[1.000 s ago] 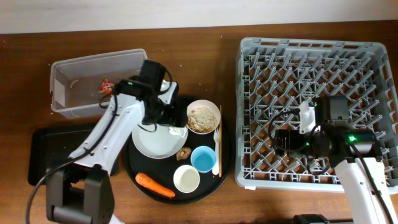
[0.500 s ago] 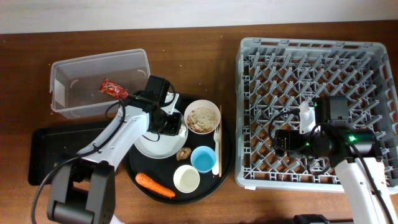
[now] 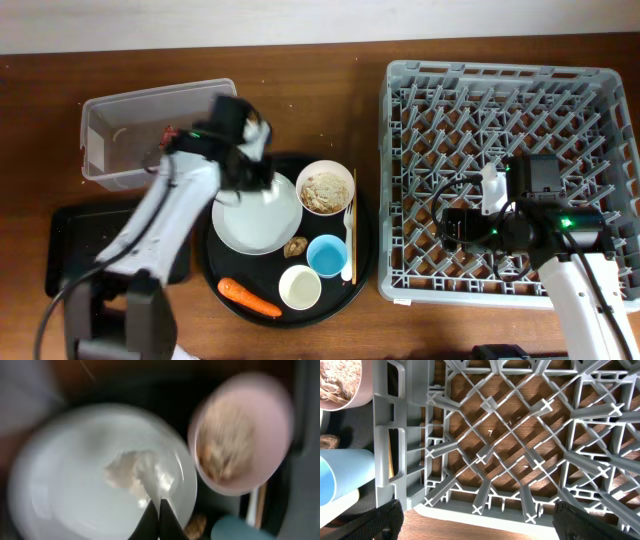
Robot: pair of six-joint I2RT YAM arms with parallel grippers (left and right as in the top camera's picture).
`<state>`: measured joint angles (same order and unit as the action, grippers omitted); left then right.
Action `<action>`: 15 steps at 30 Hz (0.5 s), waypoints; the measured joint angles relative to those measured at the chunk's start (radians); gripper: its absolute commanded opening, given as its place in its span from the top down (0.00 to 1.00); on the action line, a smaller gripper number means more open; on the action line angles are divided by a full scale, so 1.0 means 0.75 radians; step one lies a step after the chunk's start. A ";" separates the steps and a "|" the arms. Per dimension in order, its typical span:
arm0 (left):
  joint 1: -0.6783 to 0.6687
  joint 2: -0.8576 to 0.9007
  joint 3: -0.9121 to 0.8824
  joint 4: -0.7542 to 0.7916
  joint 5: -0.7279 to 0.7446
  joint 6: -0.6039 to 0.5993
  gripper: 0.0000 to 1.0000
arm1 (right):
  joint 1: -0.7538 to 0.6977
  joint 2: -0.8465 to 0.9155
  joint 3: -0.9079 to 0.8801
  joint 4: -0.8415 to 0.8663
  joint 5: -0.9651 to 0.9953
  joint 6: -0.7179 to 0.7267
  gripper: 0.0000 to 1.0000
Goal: Sort waste into correct bins and load items into the dishwasher rack
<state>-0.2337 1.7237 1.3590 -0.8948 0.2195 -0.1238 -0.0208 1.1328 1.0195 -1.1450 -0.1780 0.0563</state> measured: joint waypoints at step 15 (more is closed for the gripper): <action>0.348 -0.038 0.261 0.207 -0.270 0.002 0.24 | 0.000 0.000 0.000 0.000 0.001 0.001 0.02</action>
<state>0.0273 1.6955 1.5551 -0.7399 0.0170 -0.1226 -0.0208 1.1328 1.0195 -1.1450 -0.1776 0.0566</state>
